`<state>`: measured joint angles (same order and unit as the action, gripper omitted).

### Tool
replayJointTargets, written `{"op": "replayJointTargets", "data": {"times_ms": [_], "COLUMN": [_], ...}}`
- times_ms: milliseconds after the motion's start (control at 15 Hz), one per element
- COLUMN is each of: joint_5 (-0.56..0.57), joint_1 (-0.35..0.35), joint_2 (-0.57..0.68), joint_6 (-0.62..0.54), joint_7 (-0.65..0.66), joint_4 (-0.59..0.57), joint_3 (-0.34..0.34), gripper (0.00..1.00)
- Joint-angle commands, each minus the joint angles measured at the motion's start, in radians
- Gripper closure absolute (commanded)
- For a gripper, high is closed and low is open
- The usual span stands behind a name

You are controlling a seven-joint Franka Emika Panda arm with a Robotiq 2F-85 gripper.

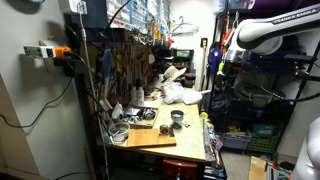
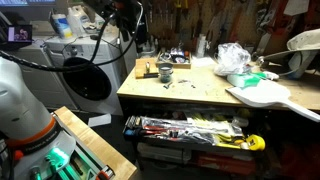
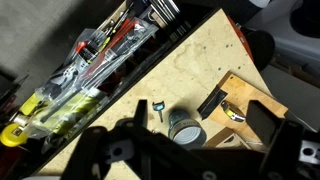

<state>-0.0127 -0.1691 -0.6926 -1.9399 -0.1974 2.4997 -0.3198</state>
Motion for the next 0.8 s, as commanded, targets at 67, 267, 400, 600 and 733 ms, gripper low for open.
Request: {"op": "replayJointTargets", "data": {"times_ms": [67,267,400,600,733], "joint_5": [-0.009,-0.009,-0.009,-0.009,-0.005], "joint_1": [-0.013,-0.013,-0.013,-0.013,-0.009], "joint_2": [0.004,0.004,0.004,0.004,0.022], "joint_6": [0.003,0.003,0.003,0.003,-0.086], "joint_7": [-0.007,-0.007,-0.007,-0.007,0.024], "joint_4": [-0.002,-0.002,-0.002,-0.002,0.032], "joint_3": [0.011,0.011,0.011,0.011,0.041], "gripper": [0.00,0.00,0.00,0.00,0.00]}}
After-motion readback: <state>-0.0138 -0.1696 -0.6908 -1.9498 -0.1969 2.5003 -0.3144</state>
